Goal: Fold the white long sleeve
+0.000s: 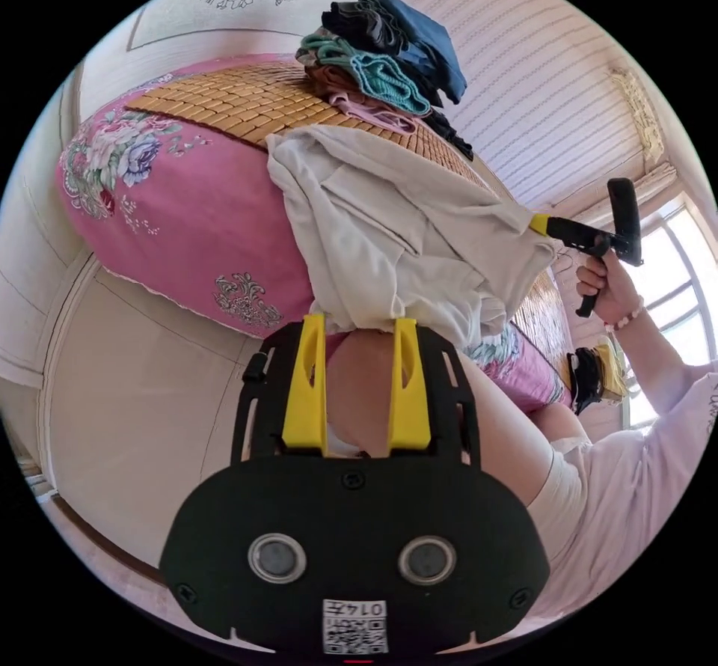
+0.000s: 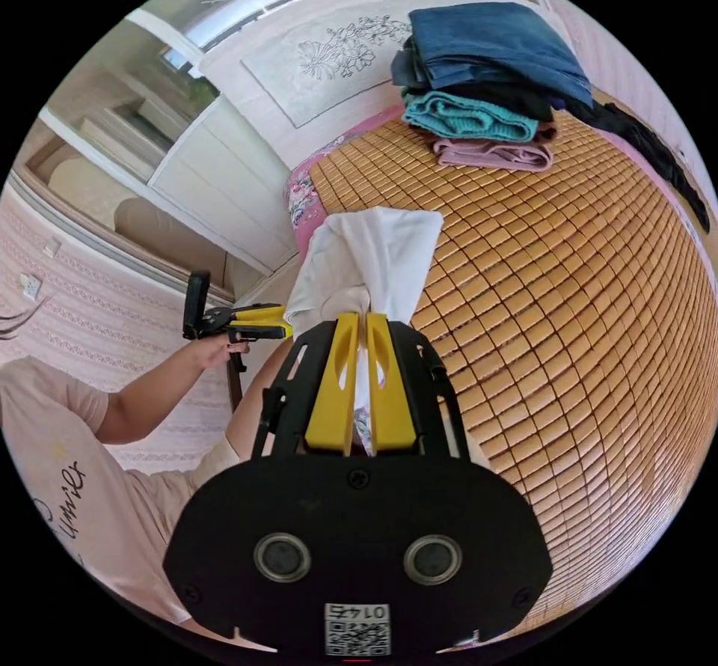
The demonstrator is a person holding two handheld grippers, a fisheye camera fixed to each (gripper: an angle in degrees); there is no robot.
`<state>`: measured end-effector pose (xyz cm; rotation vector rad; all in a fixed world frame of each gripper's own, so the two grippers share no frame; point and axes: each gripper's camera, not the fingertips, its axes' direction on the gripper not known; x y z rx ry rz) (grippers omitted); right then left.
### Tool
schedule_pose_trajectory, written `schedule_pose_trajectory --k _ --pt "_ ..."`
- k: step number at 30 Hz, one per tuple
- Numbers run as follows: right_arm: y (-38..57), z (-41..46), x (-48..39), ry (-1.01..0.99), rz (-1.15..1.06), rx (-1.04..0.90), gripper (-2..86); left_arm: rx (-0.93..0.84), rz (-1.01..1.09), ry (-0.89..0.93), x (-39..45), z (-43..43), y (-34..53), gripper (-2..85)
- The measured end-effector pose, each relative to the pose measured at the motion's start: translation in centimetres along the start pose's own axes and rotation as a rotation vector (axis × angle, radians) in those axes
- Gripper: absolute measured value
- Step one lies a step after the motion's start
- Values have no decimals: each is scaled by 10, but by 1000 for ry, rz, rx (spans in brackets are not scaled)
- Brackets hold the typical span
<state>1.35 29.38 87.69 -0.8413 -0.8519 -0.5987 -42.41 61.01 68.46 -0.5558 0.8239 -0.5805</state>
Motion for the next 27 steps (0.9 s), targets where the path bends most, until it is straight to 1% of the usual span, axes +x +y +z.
schedule_pose_trajectory --k 1,2,4,6,9,10,12,13,15,16,19,21,22,23,24,25,27 --pt "6 -6 5 -1 14 11 9 -5 17 32 3 3 -2 66" --pt "19 -18 15 -6 39 34 9 -25 29 66 9 9 -6 29" --pt "40 -38 29 -27 76 73 9 -46 67 20 25 10 -10 16" --pt "73 -73 50 -63 141 174 8 47 156 -19 55 -10 -10 7" --pt "120 -117 76 -120 222 293 7 154 198 -9 90 -44 -16 0" --pt "129 -126 79 -127 232 316 7 175 213 -10 98 -50 -18 0" --pt "170 -161 86 -131 246 424 7 242 287 -15 135 -72 -27 -3" --pt "181 -171 87 -131 251 458 7 256 305 -16 145 -76 -30 -4" --pt "228 -209 92 -125 274 594 7 287 373 -11 187 -83 -43 -5" --pt "239 -218 94 -121 280 623 7 293 392 -8 198 -83 -47 -5" --pt "293 -263 98 -56 296 723 7 295 481 16 255 -69 -78 -3" --pt "333 -295 97 16 305 781 7 314 564 77 317 -53 -116 7" --pt "345 -301 97 28 314 802 7 325 591 91 334 -48 -126 10" --pt "368 -312 99 45 341 837 7 339 630 119 370 -34 -150 25" --pt "391 -317 104 77 388 850 8 343 608 133 403 -14 -177 40" --pt "403 -318 107 106 420 846 8 343 587 127 419 -3 -188 47" --pt "448 -310 128 259 589 759 9 345 558 36 478 47 -220 73"
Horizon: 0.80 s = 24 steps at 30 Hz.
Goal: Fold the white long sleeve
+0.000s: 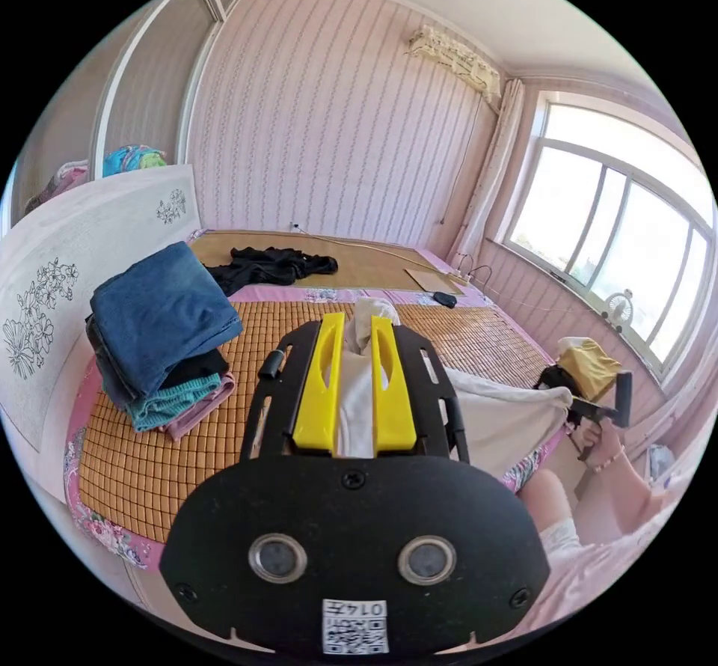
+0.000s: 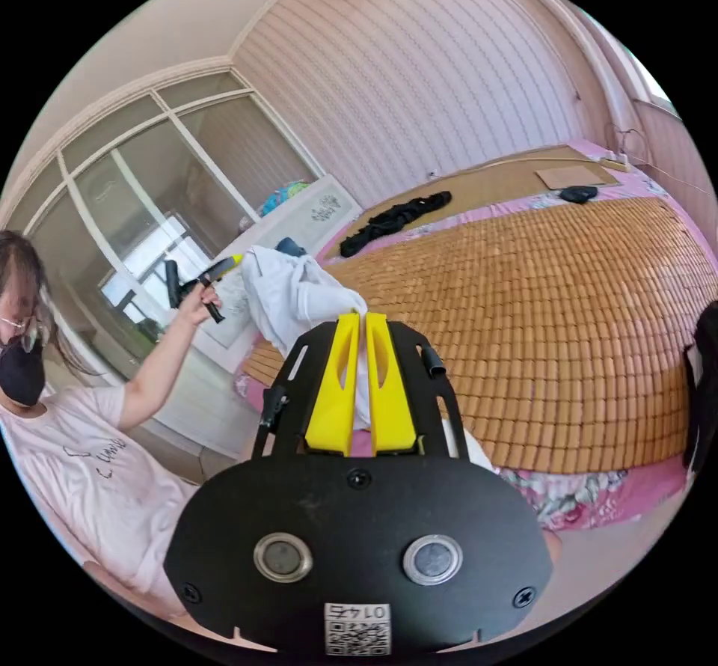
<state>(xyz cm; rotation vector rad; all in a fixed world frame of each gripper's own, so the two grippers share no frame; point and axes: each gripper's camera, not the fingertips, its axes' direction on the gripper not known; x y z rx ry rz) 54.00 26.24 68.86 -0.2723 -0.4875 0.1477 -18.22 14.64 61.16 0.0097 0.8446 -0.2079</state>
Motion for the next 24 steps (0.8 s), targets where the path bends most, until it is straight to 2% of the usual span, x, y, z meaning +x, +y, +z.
schedule_pose_trajectory --k 2,5,7,9,12,17,22,24 --pt "23 -4 36 116 83 -58 10 -36 -4 -23 28 40 -7 76" --pt "65 -6 86 246 202 -155 13 -122 72 76 81 91 24 74" --pt "88 -4 109 257 275 -207 18 -222 128 141 113 122 67 73" --pt "111 -8 128 247 354 -222 27 -417 163 170 148 166 135 77" --pt "123 -28 132 338 375 -129 62 -594 70 211 176 204 201 94" --pt "121 -45 123 430 237 -65 118 -661 74 185 218 241 229 110" --pt "126 -31 136 470 178 -223 146 -778 217 101 261 277 235 76" --pt "141 -14 152 533 167 -417 123 -729 338 62 278 274 238 41"
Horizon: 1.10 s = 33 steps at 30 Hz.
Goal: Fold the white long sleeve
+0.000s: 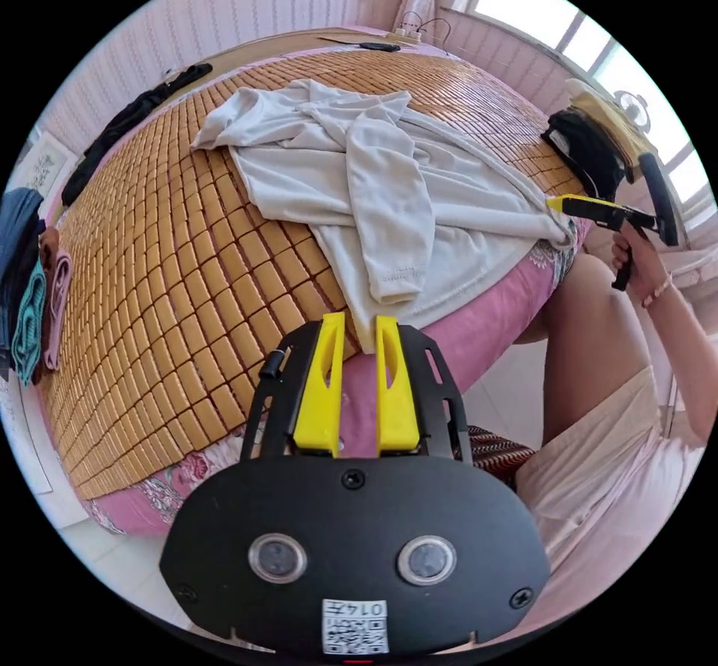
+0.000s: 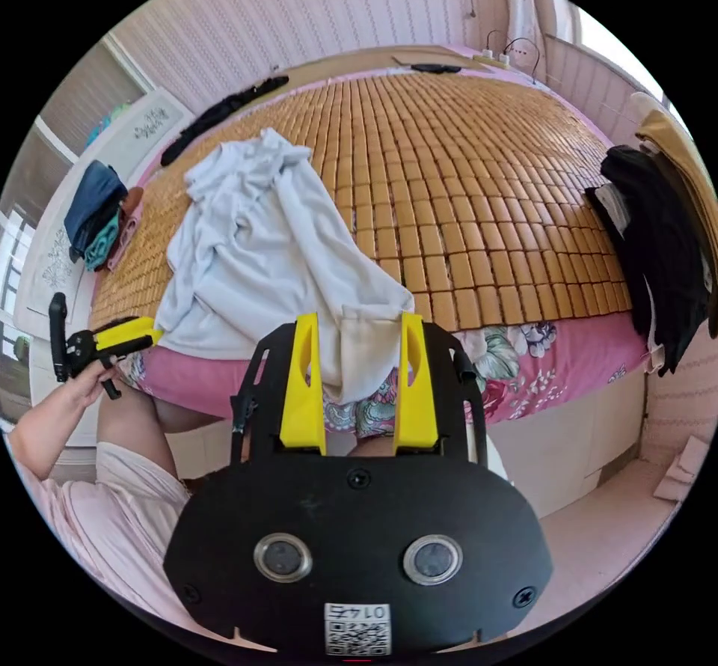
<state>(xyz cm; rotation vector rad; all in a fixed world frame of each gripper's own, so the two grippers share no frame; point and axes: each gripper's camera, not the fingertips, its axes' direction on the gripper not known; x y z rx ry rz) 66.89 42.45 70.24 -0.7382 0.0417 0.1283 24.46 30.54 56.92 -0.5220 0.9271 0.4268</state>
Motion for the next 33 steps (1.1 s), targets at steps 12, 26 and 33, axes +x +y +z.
schedule_pose_trajectory --k 12,26,33 --pt "112 -99 95 -538 83 353 15 174 -102 163 5 -114 46 -10" --pt "211 -277 112 -943 -240 827 10 1005 -145 265 5 -409 169 -10" --pt "282 -463 76 -807 -588 1206 9 1341 80 41 64 -619 198 -10"
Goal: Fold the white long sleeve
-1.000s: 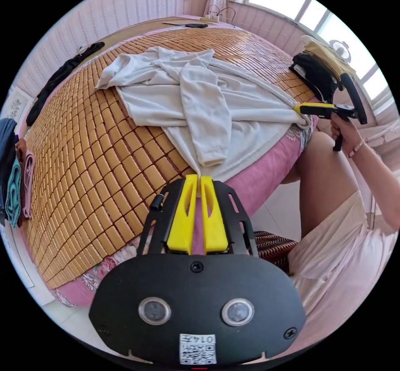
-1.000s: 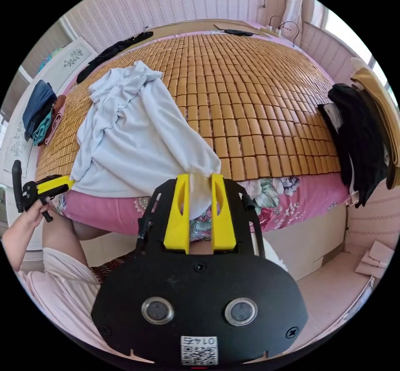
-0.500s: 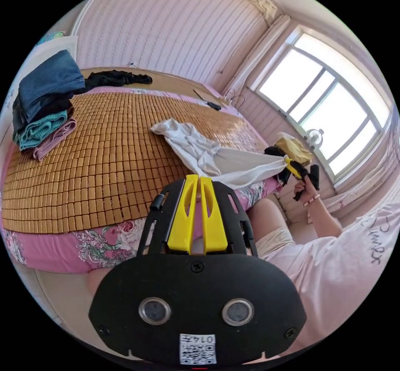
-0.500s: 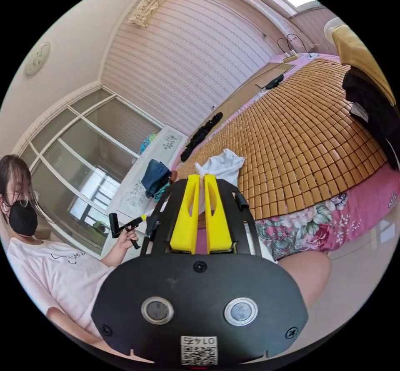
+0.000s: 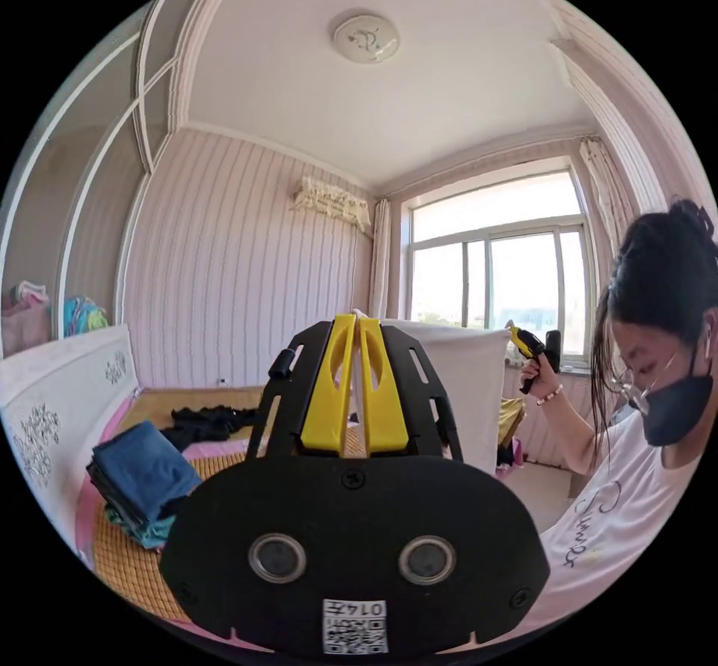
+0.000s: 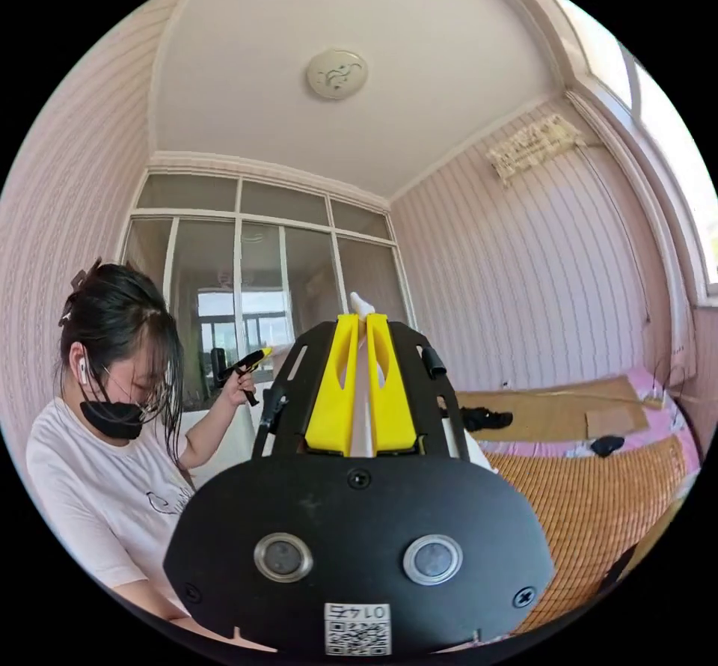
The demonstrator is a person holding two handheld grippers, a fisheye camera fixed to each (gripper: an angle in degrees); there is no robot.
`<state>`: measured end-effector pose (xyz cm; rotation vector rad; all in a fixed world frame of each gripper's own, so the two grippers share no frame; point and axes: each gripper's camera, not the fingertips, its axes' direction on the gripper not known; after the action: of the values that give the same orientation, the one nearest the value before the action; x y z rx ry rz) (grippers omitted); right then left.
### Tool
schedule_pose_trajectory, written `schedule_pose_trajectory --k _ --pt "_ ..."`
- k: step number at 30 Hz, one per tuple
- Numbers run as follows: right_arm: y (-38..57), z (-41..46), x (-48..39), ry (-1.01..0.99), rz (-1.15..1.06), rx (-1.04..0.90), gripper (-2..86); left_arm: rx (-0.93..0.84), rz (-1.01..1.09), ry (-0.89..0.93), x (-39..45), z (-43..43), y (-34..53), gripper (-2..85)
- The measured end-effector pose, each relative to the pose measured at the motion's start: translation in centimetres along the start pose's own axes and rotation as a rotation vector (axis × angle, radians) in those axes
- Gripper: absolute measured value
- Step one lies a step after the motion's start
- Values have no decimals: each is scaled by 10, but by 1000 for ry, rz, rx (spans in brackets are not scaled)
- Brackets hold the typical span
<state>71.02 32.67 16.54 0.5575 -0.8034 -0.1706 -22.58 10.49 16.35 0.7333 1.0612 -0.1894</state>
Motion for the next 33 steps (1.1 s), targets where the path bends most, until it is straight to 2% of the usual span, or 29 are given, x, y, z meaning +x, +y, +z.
schedule_pose_trajectory --k 3,6,9,14,20,25,28,31,33 --pt "-37 -18 -48 54 -129 31 9 64 79 -26 29 -35 -47 -10" --pt "-52 -34 -84 70 -198 50 9 108 107 -46 50 -67 -57 -10" --pt "-51 -41 -105 114 -225 6 9 102 89 -52 62 -84 -50 -10" --pt "-57 -56 -132 69 -228 3 9 107 83 -53 74 -100 -61 -10" --pt "-97 -82 -184 113 -341 50 9 194 248 -81 117 -134 -103 -10" --pt "-143 -65 -189 95 -368 77 8 247 308 -78 124 -131 -152 -10" --pt "-154 -27 -165 167 -342 -28 8 195 297 -111 106 -101 -163 -10" --pt "-142 33 -104 208 -225 -243 6 50 194 -128 61 -39 -149 -10" --pt "-112 88 -39 262 -85 -413 4 -117 49 -149 8 33 -116 -10"
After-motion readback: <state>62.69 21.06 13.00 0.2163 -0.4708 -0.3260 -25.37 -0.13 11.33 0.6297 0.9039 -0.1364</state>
